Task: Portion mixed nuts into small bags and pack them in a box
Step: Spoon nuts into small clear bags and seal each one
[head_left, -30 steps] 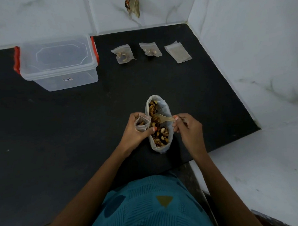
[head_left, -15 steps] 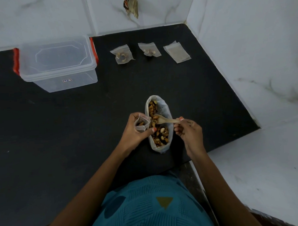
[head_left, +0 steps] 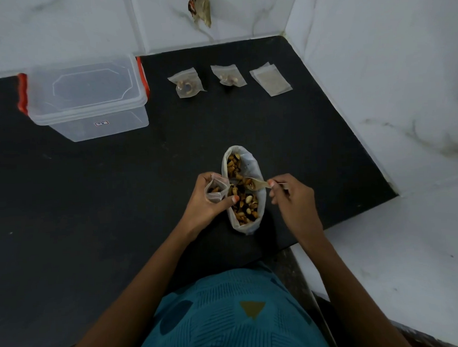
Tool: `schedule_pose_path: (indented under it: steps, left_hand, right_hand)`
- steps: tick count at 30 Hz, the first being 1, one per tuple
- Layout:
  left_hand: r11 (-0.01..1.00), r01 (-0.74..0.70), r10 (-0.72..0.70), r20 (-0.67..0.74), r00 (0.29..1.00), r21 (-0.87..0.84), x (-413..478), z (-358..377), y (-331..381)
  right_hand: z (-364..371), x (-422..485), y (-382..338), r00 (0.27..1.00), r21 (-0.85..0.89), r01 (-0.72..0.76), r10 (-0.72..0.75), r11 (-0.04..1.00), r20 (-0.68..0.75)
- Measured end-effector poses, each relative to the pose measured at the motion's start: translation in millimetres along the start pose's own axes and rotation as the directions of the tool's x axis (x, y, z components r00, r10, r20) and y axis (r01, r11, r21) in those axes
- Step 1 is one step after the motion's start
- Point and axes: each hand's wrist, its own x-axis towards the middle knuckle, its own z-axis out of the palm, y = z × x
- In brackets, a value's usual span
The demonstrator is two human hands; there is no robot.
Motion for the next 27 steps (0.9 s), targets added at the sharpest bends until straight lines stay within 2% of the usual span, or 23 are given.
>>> schedule_pose_path:
  steps: [5,9,14,17,21,27]
  left_hand:
    - [1.0,0.016,-0.016,0.013,1.0,-0.022,1,0,-2]
    - [1.0,0.018,-0.017,0.005,1.0,-0.021,0,0,0]
    - [0.999,0.02,-0.019,0.006,1.0,-0.032,0,1,0]
    - [0.999,0.025,-0.024,0.007,1.0,-0.032,-1,1,2]
    - [0.999,0.039,-0.038,0.022,0.999,-0.033,-1,1,4]
    - [0.999,0.035,-0.035,0.019,0.999,-0.007,-1,2,4]
  right_hand:
    - [2,-2,-7,1.0,0.022,-0.019,0.019,1.0,0.024]
    - [-10,4,-5,0.992,0.115,-0.098,0.106,0.988,-0.063]
    - [-8,4,-5,0.996,0.0,-0.07,0.07,0.998,-0.054]
    - [1,2,-6,0.998,-0.01,-0.053,0.053,0.999,-0.043]
    - [12,-3,-6,0.99,0.132,-0.118,0.127,0.984,-0.062]
    - [13,-1,-1,0.951,0.345,-0.283,0.307,0.895,-0.016]
